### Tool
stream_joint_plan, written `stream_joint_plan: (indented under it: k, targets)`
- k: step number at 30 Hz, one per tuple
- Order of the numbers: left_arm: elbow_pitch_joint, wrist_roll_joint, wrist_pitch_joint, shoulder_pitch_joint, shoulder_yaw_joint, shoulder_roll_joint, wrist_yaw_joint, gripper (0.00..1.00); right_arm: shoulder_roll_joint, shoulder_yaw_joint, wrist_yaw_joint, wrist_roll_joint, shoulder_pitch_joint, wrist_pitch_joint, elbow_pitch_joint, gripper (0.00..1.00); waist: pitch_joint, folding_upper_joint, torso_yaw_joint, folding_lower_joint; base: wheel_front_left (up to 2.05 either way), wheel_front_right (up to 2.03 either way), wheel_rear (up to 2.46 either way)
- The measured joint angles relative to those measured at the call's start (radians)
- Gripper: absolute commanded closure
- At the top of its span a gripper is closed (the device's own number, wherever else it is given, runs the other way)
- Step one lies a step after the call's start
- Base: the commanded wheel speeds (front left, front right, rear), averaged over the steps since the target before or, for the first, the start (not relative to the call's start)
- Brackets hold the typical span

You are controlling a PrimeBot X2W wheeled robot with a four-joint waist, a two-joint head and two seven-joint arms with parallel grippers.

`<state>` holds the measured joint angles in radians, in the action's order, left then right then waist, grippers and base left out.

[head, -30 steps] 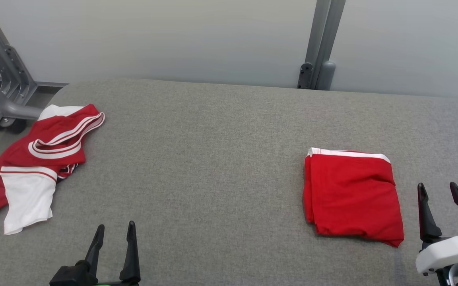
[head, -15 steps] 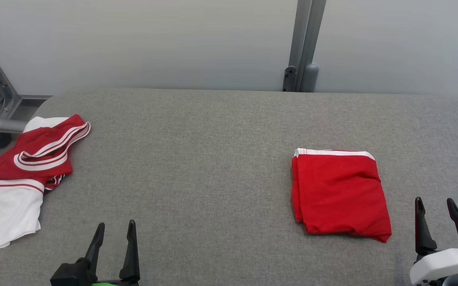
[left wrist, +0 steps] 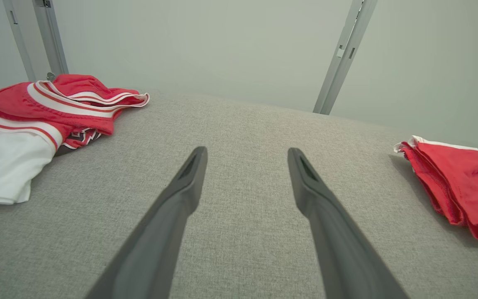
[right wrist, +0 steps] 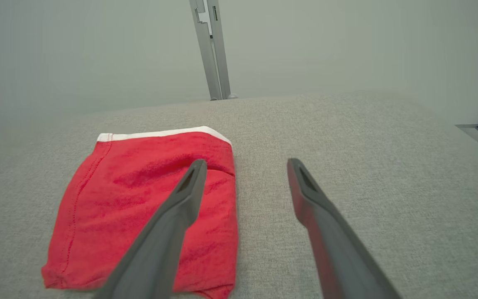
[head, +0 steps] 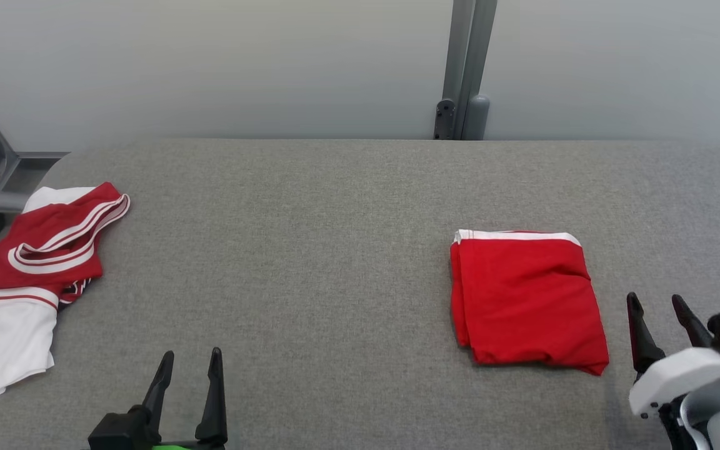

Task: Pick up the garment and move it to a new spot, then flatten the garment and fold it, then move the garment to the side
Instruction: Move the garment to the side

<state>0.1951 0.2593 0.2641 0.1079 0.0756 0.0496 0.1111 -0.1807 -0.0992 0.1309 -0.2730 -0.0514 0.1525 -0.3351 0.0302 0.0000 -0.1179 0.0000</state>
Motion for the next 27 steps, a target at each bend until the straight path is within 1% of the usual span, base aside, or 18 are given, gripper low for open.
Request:
stream_joint_plan:
  k: [6,8,12,15,19,23,24,25,26,27]
  targets:
    - [-0.002,0.01,0.0,-0.026,0.033,0.0,0.002,0.0,-0.083,0.083,0.0,-0.134,-0.112,-0.326,-0.068,0.0,-0.029,0.0,-0.018,0.0,0.0,0.0,0.0]
    - [-0.001,0.016,0.0,-0.04,0.044,0.0,0.002,0.0,-0.115,0.115,0.0,-0.159,-0.136,-0.401,-0.082,0.0,-0.044,0.0,-0.028,0.0,0.0,0.0,0.0]
    - [0.001,0.039,0.0,-0.048,0.055,0.0,-0.003,0.0,-0.145,0.124,0.0,-0.199,-0.171,-0.454,-0.119,0.0,-0.07,0.0,-0.057,0.0,0.0,0.0,0.0]
    - [0.001,0.042,0.0,-0.06,0.062,0.0,-0.005,0.0,-0.15,0.117,0.0,-0.206,-0.192,-0.458,-0.148,0.0,-0.09,0.0,-0.075,0.0,0.0,0.0,0.0]
    - [0.001,0.046,0.0,-0.072,0.062,0.0,-0.005,0.0,-0.138,0.126,0.0,-0.215,-0.221,-0.467,-0.183,0.0,-0.119,0.0,-0.094,0.0,0.0,0.0,0.0]
    - [-0.006,0.047,0.0,-0.092,0.06,0.0,-0.005,0.0,-0.119,0.152,0.0,-0.253,-0.252,-0.487,-0.215,0.0,-0.149,0.0,-0.102,0.0,0.0,0.0,0.0]
    - [-0.007,0.048,0.0,-0.096,0.062,0.0,-0.005,0.0,-0.118,0.156,0.0,-0.265,-0.259,-0.49,-0.219,0.5,-0.156,0.0,-0.102,0.0,0.0,0.0,0.0]
    - [-0.008,0.048,0.0,-0.103,0.064,0.0,-0.005,0.0,-0.118,0.159,0.0,-0.274,-0.265,-0.491,-0.222,0.89,-0.163,0.0,-0.101,0.0,0.0,0.0,0.0]
    - [-0.011,0.048,0.0,-0.108,0.066,0.0,-0.005,0.0,-0.118,0.162,0.0,-0.285,-0.27,-0.491,-0.225,1.0,-0.169,0.0,-0.099,0.0,0.0,0.0,0.0]
    - [-0.013,0.048,0.0,-0.111,0.068,0.0,-0.005,0.0,-0.12,0.166,0.0,-0.293,-0.275,-0.489,-0.226,1.0,-0.173,0.0,-0.095,0.0,0.0,0.0,0.0]
